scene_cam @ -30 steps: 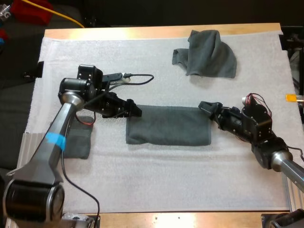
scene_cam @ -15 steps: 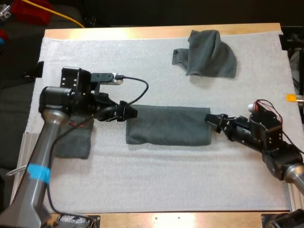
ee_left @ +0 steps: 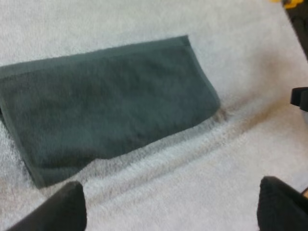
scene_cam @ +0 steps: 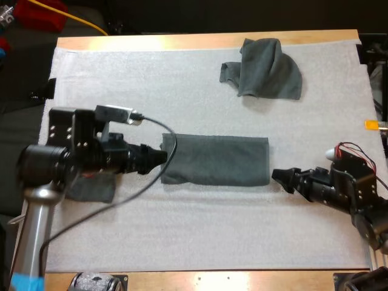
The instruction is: Pick towel from pile, fold and stack
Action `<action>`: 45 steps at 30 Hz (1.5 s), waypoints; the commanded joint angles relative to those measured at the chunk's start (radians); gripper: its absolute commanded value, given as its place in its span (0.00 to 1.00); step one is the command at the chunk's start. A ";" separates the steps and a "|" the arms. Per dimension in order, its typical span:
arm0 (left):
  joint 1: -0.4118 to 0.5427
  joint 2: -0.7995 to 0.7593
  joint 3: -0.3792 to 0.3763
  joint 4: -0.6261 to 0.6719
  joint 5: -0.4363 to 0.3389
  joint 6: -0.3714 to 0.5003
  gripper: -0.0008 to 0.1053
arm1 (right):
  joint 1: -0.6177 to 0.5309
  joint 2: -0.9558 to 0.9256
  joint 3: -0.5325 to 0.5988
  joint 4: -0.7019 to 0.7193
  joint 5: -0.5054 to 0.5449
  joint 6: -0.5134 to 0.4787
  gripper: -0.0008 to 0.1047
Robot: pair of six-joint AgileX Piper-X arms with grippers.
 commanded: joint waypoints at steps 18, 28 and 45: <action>-0.002 -0.123 -0.004 0.003 0.031 -0.076 0.67 | -0.006 -0.078 -0.048 0.071 0.072 -0.072 0.60; -0.002 -0.123 -0.004 0.003 0.051 -0.076 0.67 | -0.006 -0.063 -0.070 0.071 0.143 -0.103 0.60; -0.002 -0.123 -0.004 -0.036 0.181 -0.076 0.67 | -0.011 0.151 -0.109 0.047 0.141 -0.146 0.60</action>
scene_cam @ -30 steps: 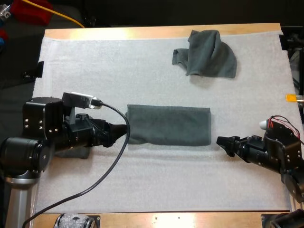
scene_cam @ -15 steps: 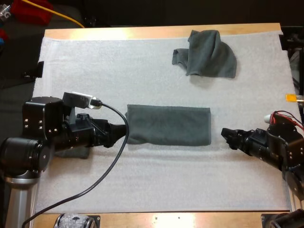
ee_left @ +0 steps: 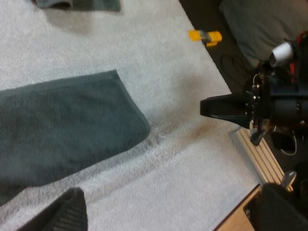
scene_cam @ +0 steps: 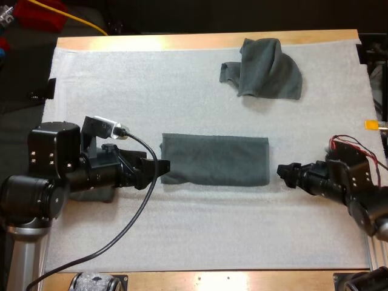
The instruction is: Pick towel from pile, fold and stack
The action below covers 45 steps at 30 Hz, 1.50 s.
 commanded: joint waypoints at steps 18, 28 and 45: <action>-0.002 0.004 -0.004 -0.013 0.016 -0.009 0.67 | -0.186 0.381 -0.138 -0.079 -0.280 -0.124 0.60; -0.002 0.004 -0.004 -0.011 0.016 -0.009 0.67 | -0.187 0.582 -0.138 -0.193 -0.421 -0.099 0.60; -0.002 0.004 -0.004 -0.011 0.016 -0.009 0.67 | -0.184 0.680 -0.138 -0.291 -0.471 -0.045 0.60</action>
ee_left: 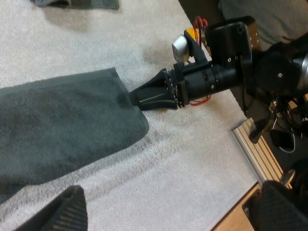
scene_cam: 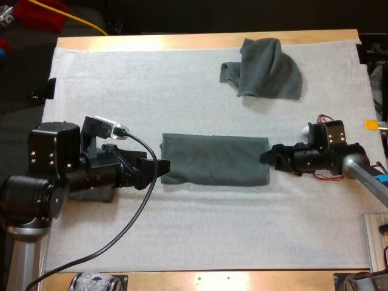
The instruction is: Pick towel from pile, fold and stack
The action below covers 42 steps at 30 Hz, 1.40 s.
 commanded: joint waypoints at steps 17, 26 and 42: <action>-0.002 0.004 -0.004 -0.011 0.014 -0.008 0.67 | 0.078 0.002 -0.009 -0.042 0.008 0.085 0.60; -0.002 0.004 -0.004 -0.005 0.014 -0.008 0.67 | 0.137 0.058 -0.009 -0.050 0.014 0.155 0.60; -0.002 0.004 -0.004 0.005 0.014 -0.008 0.67 | 0.170 0.065 -0.010 -0.052 0.049 0.188 0.42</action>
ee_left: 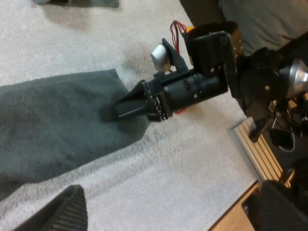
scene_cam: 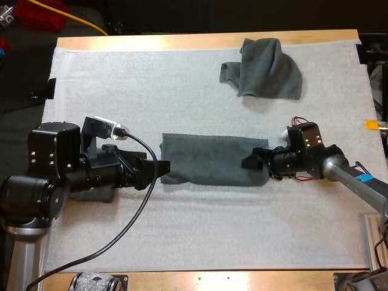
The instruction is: Pick towel from pile, fold and stack
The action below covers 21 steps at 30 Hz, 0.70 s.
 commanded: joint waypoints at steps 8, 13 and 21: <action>-0.002 0.004 -0.004 0.001 0.014 -0.008 0.67 | 0.011 0.009 0.001 0.026 0.050 0.006 0.01; -0.002 0.004 -0.004 0.001 0.014 -0.008 0.67 | 0.011 -0.058 -0.007 0.054 0.158 -0.009 0.01; -0.002 0.004 -0.004 0.001 0.014 -0.008 0.67 | 0.011 -0.177 -0.013 0.108 0.245 -0.009 0.01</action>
